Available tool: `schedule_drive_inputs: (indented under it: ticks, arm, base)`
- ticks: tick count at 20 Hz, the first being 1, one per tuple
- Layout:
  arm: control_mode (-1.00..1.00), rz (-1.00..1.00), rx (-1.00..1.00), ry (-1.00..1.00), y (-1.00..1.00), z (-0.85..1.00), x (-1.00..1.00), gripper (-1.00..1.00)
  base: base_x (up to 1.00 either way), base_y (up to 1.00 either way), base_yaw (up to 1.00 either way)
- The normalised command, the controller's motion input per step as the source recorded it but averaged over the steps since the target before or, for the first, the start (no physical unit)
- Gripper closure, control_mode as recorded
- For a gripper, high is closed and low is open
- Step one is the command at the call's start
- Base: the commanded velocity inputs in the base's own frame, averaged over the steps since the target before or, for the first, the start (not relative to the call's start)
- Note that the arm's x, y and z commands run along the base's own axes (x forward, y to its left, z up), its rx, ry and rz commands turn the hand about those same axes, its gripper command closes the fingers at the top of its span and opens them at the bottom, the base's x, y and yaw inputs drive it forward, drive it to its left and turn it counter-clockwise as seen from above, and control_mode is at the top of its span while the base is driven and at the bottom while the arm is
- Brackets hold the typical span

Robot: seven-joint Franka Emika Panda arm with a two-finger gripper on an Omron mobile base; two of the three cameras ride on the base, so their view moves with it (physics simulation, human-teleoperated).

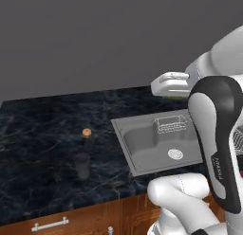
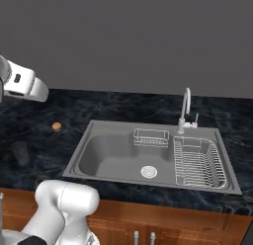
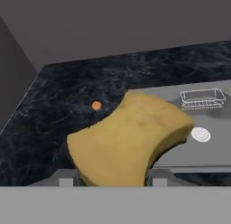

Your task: Open the cabinet. Pick the sponge and place it next to the sink. Then close the cabinet.

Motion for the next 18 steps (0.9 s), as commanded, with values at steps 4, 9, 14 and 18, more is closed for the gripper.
schedule_drive_inputs:
  ticks: [4,9,14,18]
  arm:
    - [-1.0,0.0,0.0,0.17,0.14,-0.07,0.23,1.0]
    - [-1.0,0.0,0.0,0.03,0.03,-0.15,0.15,1.0]
    - [-1.0,0.0,0.0,0.03,0.0,-0.51,0.21,1.0]
    - [-1.0,0.03,0.0,0.04,0.12,-0.74,0.46,1.0]
  base:
    - [0.0,0.0,0.0]
    - [0.0,0.0,0.0]
    - [0.0,0.0,0.0]
    - [0.0,0.0,0.0]
